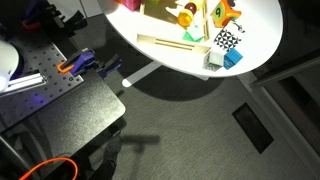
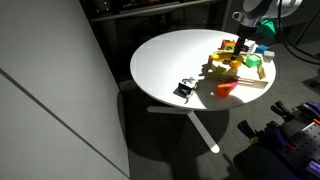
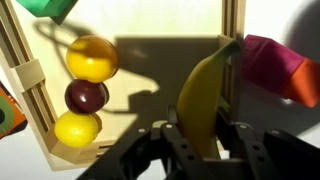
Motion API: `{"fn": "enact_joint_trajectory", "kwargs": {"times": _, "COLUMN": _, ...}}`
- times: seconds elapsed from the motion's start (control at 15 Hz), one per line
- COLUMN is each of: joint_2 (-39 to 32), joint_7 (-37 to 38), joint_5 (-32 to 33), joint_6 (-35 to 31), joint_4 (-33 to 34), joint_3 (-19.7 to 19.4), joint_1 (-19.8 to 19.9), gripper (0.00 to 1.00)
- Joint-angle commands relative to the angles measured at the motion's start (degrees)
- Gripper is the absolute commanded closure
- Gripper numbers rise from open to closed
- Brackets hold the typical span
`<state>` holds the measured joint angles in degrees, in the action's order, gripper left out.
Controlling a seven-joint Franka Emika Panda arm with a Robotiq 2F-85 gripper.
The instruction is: Remove the banana plush toy from the wooden tray and put it on the table
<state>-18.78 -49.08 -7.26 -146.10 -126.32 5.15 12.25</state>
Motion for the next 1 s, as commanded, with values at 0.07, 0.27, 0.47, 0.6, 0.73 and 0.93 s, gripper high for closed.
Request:
{"fn": "enact_joint_trajectory", "kwargs": {"times": 0.07, "joint_2": 2.23, "joint_7": 6.82, "joint_5": -1.53, "joint_6": -3.6, "joint_4": -2.57, "joint_3": -0.75, "joint_1": -1.95, "gripper": 0.84}}
{"fn": "enact_joint_trajectory", "kwargs": {"times": 0.27, "joint_2": 2.54, "joint_7": 11.7, "joint_5": -4.01, "joint_6": -6.51, "joint_4": -4.0, "joint_3": -0.01, "joint_1": -2.13, "gripper": 0.84}}
{"fn": "enact_joint_trajectory", "kwargs": {"times": 0.47, "joint_2": 3.13, "joint_7": 15.53, "joint_5": -5.31, "joint_6": -7.92, "joint_4": -5.18, "joint_3": 0.32, "joint_1": -2.32, "gripper": 0.84}}
{"fn": "enact_joint_trajectory", "kwargs": {"times": 0.6, "joint_2": 3.69, "joint_7": 17.4, "joint_5": -5.55, "joint_6": -7.44, "joint_4": -5.58, "joint_3": 0.5, "joint_1": -2.17, "gripper": 0.84}}
{"fn": "enact_joint_trajectory", "kwargs": {"times": 0.73, "joint_2": 4.34, "joint_7": 18.11, "joint_5": -5.84, "joint_6": -6.39, "joint_4": -5.85, "joint_3": 0.5, "joint_1": -1.7, "gripper": 0.84}}
{"fn": "enact_joint_trajectory", "kwargs": {"times": 0.93, "joint_2": 1.73, "joint_7": 17.19, "joint_5": -4.4, "joint_6": -7.13, "joint_4": -4.36, "joint_3": 0.44, "joint_1": -1.98, "gripper": 0.59}}
